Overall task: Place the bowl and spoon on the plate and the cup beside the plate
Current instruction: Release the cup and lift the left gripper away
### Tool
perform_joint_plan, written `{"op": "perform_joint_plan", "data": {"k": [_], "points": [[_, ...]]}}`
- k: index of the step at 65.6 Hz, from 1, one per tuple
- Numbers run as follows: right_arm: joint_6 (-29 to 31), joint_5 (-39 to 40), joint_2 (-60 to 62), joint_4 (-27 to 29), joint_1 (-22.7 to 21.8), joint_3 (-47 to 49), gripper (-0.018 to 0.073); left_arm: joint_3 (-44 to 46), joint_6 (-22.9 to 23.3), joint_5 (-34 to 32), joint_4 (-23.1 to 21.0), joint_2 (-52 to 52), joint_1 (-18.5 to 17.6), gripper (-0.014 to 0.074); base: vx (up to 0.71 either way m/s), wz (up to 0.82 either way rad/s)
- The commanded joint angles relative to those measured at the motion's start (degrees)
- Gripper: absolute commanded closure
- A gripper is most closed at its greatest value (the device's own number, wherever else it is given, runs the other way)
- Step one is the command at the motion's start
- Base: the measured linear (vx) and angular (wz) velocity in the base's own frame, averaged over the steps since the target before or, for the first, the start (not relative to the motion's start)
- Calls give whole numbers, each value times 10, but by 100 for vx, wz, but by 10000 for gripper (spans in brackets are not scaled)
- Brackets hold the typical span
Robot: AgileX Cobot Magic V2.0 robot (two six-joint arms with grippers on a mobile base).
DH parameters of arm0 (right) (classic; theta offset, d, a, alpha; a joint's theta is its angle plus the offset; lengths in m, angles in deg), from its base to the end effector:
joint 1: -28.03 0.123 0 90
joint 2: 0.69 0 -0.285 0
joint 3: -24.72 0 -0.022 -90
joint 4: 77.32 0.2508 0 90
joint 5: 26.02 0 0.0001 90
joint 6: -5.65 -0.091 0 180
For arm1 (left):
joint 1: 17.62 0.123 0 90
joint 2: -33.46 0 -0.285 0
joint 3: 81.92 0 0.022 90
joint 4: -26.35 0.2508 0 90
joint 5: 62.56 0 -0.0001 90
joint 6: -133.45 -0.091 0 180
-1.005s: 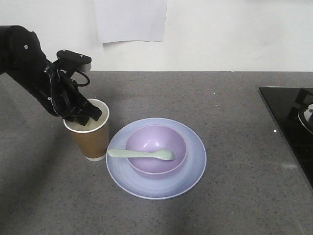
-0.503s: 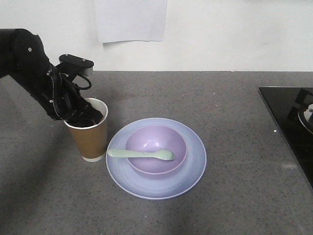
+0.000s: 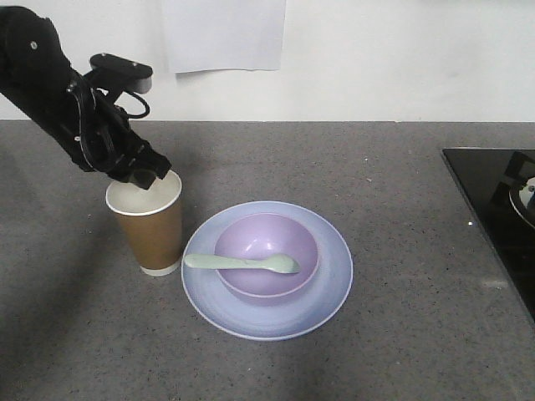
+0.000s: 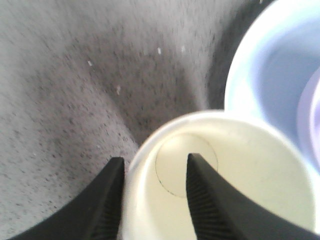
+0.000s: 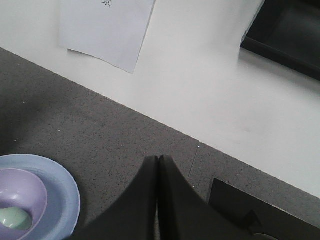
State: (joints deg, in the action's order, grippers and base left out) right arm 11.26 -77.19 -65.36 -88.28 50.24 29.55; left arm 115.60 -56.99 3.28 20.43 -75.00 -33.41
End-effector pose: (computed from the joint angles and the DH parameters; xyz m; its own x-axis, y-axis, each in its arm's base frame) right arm 0.1608 0.0511 0.4940 -0.2632 -0.3393 -0.9031 -0.3099 0.9162 -0.2539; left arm 0.3606 -0.1109 0.3280 -0.8322 0.3795 -0.4043 0.4269 0.9038 -0.0304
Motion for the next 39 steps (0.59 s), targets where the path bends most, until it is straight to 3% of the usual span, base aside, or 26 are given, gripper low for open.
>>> {"op": "perform_joint_plan", "data": {"k": [1,21,27,37,39], "points": [[-1,38,6,-10,-2,14,570,45,10,1,-3,31,-3,298,0,0],[-1,37,6,-10,-2,14,570,154,8,37,11,40,-3,323,0,0],[-2,46,6,-10,-2,14,570,187,8,2,10,60,-4,396,0,0],[-5,68,12,-11,-2,14,570,201,8,-101,5,121,-5,608,0,0],[-6,76,13,-11,-2,14,570,201,10,-118,5,132,-5,605,0,0]]}}
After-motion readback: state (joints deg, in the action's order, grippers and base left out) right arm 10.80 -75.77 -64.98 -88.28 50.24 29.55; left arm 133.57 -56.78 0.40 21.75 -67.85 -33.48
